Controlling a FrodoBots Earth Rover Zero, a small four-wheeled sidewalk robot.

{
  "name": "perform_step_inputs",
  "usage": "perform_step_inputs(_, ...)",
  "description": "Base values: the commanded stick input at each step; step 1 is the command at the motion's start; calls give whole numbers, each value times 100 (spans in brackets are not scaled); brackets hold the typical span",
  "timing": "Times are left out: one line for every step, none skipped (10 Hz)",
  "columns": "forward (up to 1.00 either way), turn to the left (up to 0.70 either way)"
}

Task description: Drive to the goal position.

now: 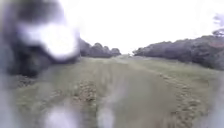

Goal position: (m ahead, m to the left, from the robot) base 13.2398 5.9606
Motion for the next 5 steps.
perform_step_inputs(85,0)
perform_step_inputs(85,0)
perform_step_inputs(85,0)
perform_step_inputs(85,0)
perform_step_inputs(85,0)
